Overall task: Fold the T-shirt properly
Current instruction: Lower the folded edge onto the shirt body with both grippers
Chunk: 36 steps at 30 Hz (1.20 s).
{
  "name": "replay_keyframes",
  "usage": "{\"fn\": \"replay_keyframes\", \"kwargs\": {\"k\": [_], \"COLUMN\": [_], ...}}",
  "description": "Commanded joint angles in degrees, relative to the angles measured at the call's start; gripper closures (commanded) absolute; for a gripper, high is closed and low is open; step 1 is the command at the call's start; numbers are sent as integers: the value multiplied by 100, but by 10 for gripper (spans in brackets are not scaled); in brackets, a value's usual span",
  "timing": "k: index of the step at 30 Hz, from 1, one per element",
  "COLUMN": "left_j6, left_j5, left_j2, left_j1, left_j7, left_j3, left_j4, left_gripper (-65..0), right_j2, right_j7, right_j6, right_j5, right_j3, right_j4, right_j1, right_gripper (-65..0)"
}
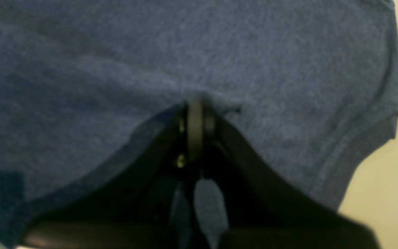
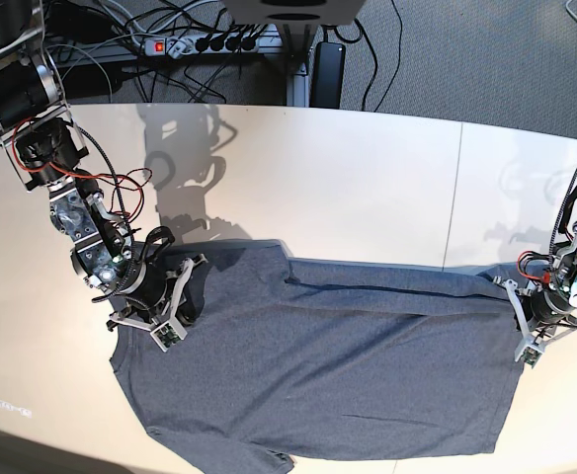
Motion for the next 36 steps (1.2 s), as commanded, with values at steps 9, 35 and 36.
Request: {"fn": "replay_keyframes", "kwargs": {"k": [9,35,36], "left_j6": [-199,-629,-634], "left_j5": [-98,302,306], "left_j2": [-94,-94,-94], "left_j1": [42,391,422], "left_j7": [-2,-520,-520], "left_j3": [-142,-142,-142], "left_j4": [48,26,26], "left_gripper": [0,0,0], "right_j2": [59,520,520], "right_j7": [-192,-168,-168], "right_j6": [-280,177,177], "right_j5": [50,317,317], "right_j3": [125,778,778], "right_j4": [52,52,52], "right_j1": [72,-704,-704], "right_gripper": [0,0,0]}}
